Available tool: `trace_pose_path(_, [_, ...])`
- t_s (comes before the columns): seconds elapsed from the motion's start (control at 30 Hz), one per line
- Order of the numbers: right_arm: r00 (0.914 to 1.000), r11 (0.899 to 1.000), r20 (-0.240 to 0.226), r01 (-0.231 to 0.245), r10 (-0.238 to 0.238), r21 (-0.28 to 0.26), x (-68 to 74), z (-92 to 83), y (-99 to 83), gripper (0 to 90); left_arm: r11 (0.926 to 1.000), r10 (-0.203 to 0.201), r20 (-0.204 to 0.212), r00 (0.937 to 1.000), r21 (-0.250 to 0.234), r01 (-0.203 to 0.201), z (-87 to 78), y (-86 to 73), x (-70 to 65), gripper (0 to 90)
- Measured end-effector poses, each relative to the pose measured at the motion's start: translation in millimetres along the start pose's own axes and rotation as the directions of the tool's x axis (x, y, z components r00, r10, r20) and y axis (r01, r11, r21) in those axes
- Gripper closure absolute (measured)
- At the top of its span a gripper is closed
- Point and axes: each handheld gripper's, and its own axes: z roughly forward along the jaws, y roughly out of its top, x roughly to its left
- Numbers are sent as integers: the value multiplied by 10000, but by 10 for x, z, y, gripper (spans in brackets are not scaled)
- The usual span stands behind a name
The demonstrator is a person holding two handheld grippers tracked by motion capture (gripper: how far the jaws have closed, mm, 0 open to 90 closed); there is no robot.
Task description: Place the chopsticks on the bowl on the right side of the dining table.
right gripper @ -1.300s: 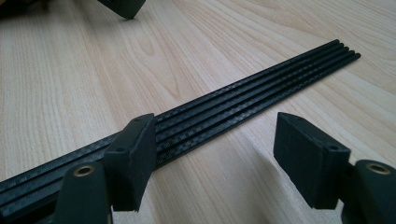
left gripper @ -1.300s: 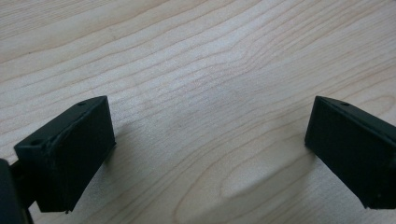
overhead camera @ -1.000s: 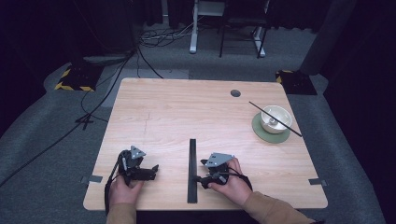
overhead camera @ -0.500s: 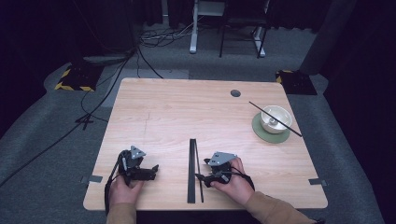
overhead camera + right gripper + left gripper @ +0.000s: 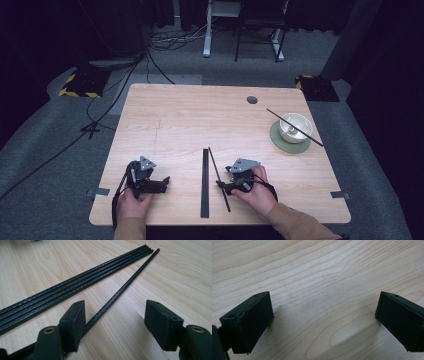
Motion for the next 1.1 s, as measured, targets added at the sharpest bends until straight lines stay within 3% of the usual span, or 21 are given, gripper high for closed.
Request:
trace_pose_path(0.07, [9996,9995,14,-290,290,-96,9,4,4,351,10000,-10,-1,10000,13,10,-1,0,-1,17])
trace_pose_path(0.13, [9999,9999,35,-124,125,-25,-26,-4,4,363,10000,-29,13,10000,21,29,-2,-1,-2,17])
trace_pose_path(0.23, [9991,9992,100,-401,401,-21,-56,-8,8,370,10000,-27,12,10000,20,27,-2,-1,-2,17])
trace_pose_path(0.6, [9961,9971,495,-745,736,159,-309,-54,2,465,10000,-32,19,10000,19,32,-1,-1,-2,17])
trace_pose_path(0.8, [9976,9974,271,-649,641,298,-345,-113,5,604,10000,-31,18,10000,19,31,-1,-1,-2,17])
trace_pose_path(0.97, [9993,9960,228,-327,309,827,-332,-133,23,725,10000,-26,10,10000,19,26,-2,-1,-2,17])
trace_pose_path(1.1, [9977,9939,306,-623,598,909,-352,-139,37,799,10000,-24,11,10000,19,24,-2,-1,-2,17])
